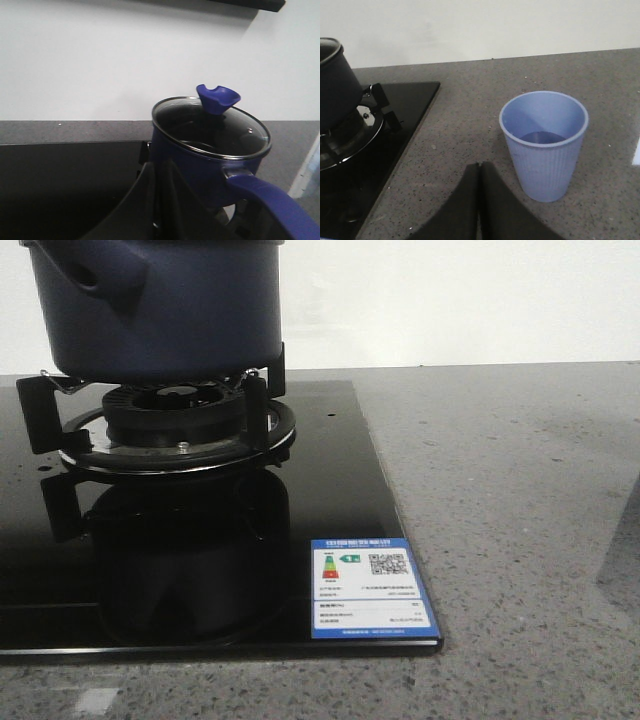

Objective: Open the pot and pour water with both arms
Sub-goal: 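Grasp the blue lid knob with the left gripper and raise the lid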

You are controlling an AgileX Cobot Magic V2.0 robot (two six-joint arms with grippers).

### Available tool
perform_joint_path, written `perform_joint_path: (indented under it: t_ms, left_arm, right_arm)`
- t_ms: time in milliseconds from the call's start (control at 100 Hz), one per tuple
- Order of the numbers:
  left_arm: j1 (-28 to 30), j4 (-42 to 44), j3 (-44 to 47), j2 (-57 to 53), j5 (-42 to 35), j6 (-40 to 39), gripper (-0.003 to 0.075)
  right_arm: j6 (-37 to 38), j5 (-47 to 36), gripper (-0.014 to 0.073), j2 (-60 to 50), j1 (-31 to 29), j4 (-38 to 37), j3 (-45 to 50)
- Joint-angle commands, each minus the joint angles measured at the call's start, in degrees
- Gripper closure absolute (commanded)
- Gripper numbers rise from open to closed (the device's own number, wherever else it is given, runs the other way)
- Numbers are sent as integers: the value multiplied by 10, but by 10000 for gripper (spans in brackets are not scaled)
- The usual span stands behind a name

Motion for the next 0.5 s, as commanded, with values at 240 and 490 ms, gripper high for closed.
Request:
perform_joint_path:
  t_ms: [240, 490]
  left_arm:
    - [-93, -33, -59, 99, -67, 41, 288]
    - [-155, -49, -75, 204, -149, 41, 185]
  right_arm:
    - [-33, -35, 270, 46, 11, -2, -42]
    - [-33, -35, 53, 46, 11, -2, -42]
